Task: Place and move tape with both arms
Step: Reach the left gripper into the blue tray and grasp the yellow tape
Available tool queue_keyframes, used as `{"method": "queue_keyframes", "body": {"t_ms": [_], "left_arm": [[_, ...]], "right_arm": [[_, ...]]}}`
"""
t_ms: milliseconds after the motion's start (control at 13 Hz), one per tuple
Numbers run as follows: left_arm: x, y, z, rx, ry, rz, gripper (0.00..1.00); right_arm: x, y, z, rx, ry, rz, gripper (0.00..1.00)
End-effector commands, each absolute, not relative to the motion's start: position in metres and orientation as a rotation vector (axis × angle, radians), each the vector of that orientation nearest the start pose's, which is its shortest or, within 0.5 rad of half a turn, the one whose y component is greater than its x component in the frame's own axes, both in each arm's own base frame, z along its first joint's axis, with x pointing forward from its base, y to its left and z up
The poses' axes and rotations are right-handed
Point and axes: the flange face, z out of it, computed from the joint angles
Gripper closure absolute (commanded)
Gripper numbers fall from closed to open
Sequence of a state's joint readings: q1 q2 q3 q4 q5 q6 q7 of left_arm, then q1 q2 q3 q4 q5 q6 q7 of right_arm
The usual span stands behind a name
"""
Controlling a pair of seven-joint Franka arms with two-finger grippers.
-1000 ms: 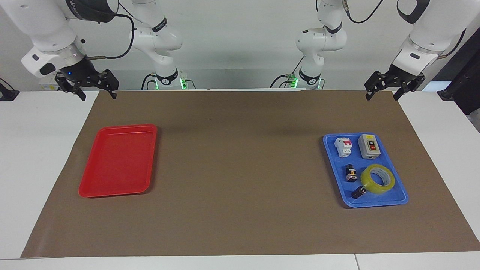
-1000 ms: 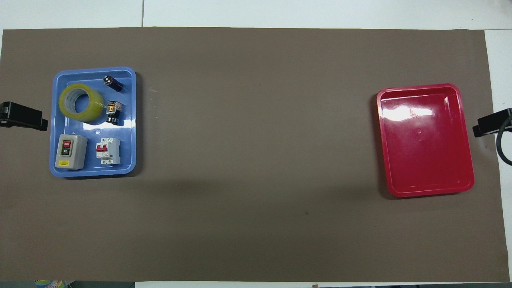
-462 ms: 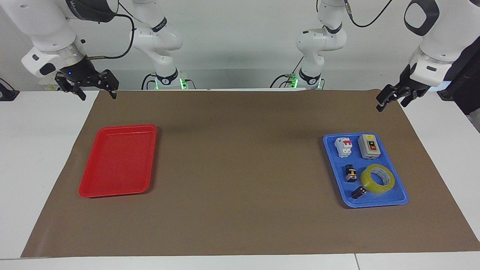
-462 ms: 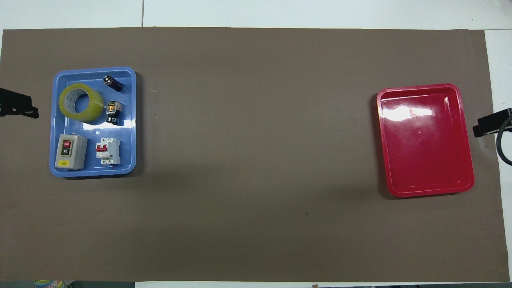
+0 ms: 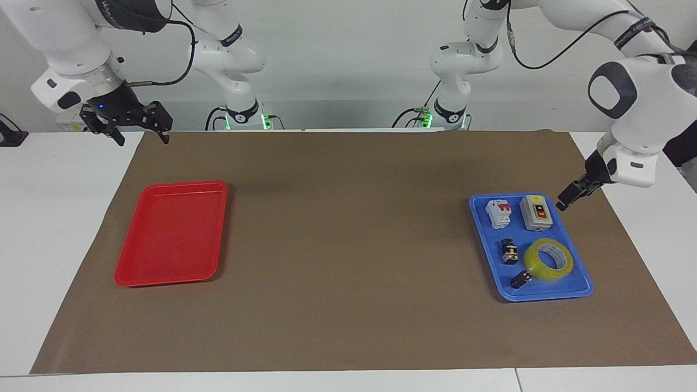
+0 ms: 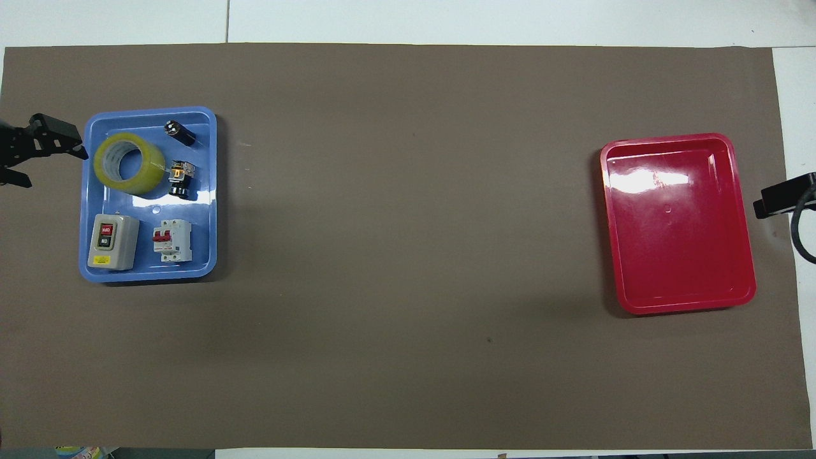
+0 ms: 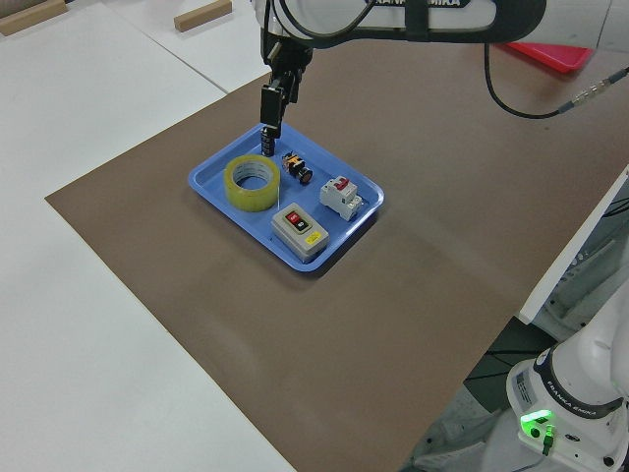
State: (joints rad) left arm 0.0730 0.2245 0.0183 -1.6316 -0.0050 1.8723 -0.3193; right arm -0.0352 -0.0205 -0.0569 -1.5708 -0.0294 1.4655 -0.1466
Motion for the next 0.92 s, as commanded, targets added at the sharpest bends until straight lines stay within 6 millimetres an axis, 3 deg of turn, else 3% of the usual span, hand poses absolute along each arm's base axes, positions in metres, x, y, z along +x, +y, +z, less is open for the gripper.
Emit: {"method": "queue_keyframes", "body": {"t_ms": [0, 154, 385, 769, 846], "left_arm": [[0.649, 0.074, 0.448, -3.066, -0.725, -0.078, 0.00], [0.645, 0.091, 0.409, -3.058, -0.762, -0.132, 0.00], [0.644, 0.094, 0.365, -3.053, -0.774, -0.130, 0.00], [0.641, 0.097, 0.326, -3.049, -0.784, -0.139, 0.06], [0.637, 0.098, 0.320, -3.049, -0.784, -0.144, 0.18]], "right_arm": [[0.533, -0.054, 0.628, -3.148, -0.119, 0.117, 0.00], [0.533, -0.054, 0.628, -3.148, -0.119, 0.117, 0.00], [0.533, -0.054, 0.628, -3.148, -0.119, 0.117, 0.00], [0.533, -0.054, 0.628, -3.148, -0.119, 0.117, 0.00], [0.533, -0.054, 0.628, -3.148, -0.119, 0.117, 0.00]]}}
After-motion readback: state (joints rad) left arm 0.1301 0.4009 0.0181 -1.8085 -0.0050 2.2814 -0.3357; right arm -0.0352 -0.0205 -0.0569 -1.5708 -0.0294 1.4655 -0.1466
